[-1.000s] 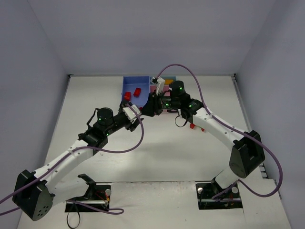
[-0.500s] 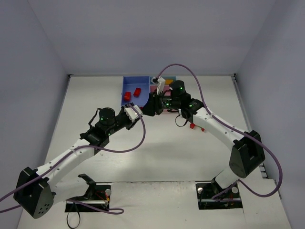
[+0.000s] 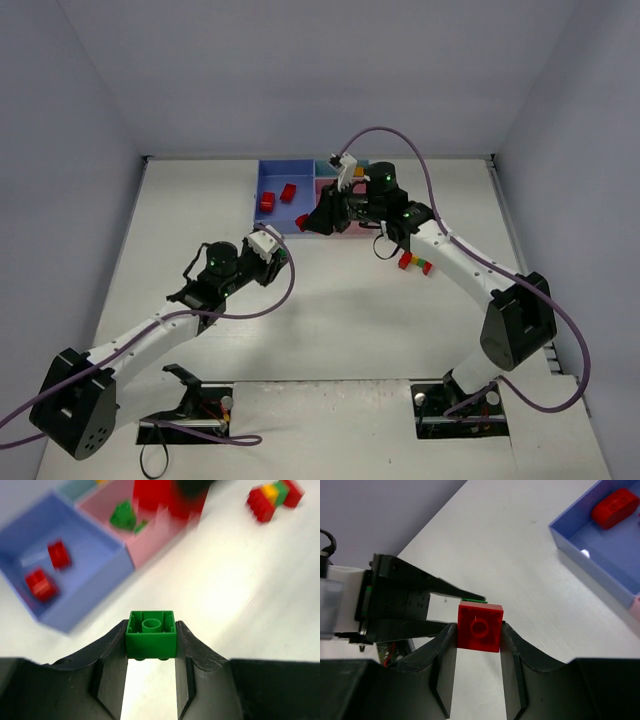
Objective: Sort the legos into containers by color
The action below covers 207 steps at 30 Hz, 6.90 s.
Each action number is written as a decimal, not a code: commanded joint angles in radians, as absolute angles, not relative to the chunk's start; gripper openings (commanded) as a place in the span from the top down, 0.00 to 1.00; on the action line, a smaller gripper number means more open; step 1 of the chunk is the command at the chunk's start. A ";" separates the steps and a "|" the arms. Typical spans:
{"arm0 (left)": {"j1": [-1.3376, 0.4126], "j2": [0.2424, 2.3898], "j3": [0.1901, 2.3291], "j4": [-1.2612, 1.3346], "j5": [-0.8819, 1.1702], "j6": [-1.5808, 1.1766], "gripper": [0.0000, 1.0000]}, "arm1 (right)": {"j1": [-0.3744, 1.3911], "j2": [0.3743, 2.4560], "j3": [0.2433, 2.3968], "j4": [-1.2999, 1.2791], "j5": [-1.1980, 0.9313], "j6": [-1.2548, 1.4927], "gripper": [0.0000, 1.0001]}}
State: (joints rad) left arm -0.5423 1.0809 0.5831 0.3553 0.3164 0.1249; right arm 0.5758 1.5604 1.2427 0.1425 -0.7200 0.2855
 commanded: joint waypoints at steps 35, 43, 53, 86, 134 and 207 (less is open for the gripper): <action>-0.525 1.136 0.822 0.224 0.195 -0.163 0.96 | 0.418 1.933 1.619 0.275 -0.244 0.119 0.28; -0.531 1.577 1.190 0.267 0.281 -0.140 0.94 | 0.140 1.502 1.117 0.187 -0.158 0.328 0.30; -0.563 1.977 1.630 0.155 0.259 -0.160 0.75 | 0.022 1.187 0.891 -0.047 -0.003 0.347 0.16; -0.586 1.367 1.217 -0.146 0.057 -0.189 0.35 | 0.084 1.624 1.259 -0.382 -0.172 -0.437 0.17; -0.584 1.098 0.966 -0.207 0.066 -0.290 0.34 | 0.265 1.755 1.088 -0.115 -0.336 -0.370 0.84; -0.394 1.350 1.025 0.170 0.741 -0.713 1.00 | 0.710 1.252 0.743 0.284 -0.334 -0.321 0.99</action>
